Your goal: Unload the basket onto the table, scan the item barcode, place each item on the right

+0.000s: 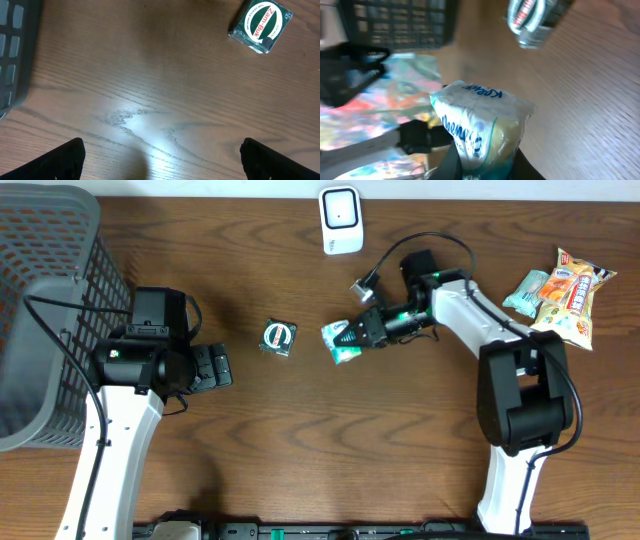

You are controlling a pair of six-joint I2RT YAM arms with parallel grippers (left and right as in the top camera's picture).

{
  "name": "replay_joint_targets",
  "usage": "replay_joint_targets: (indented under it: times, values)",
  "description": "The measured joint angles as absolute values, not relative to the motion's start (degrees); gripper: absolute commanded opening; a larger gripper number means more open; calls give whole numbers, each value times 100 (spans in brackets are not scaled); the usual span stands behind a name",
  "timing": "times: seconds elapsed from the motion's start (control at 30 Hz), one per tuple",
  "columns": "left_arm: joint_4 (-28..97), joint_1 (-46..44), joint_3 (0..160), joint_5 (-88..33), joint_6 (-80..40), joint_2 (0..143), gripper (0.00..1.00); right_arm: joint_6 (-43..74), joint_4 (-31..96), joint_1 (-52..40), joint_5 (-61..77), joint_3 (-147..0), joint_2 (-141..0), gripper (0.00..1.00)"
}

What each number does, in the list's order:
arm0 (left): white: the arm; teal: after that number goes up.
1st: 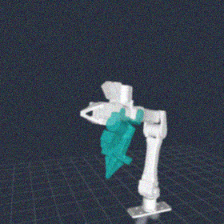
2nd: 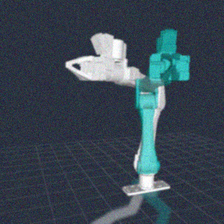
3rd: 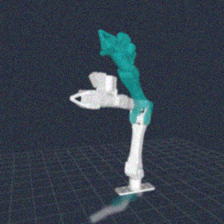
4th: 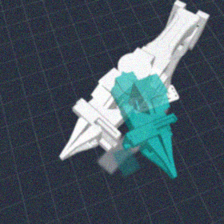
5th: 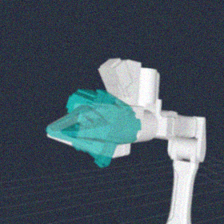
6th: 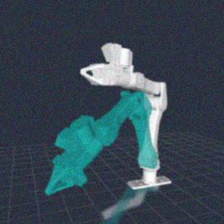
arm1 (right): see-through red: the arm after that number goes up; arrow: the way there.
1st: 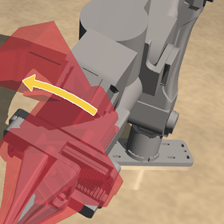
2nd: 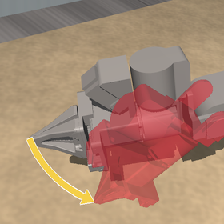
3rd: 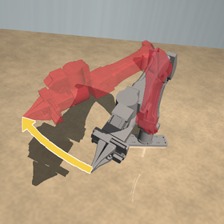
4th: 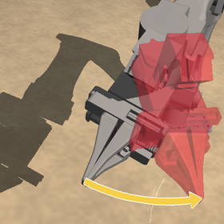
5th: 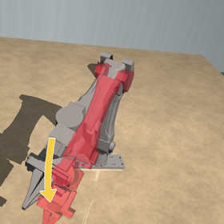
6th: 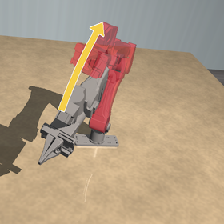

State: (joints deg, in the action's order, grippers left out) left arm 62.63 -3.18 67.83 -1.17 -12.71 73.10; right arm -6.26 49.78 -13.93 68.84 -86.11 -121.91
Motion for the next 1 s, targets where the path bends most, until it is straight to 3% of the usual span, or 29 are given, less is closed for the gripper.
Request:
replay_joint_targets:
  times: [0.4,1.0]
  values:
    - [6263,-318,6783,-117,-1271,7310,98,-1197,4987,-1109,8503,-8611,-12191,1]
    - [6263,-318,6783,-117,-1271,7310,97,-1391,5068,-1109,8748,-8611,-12191,1]
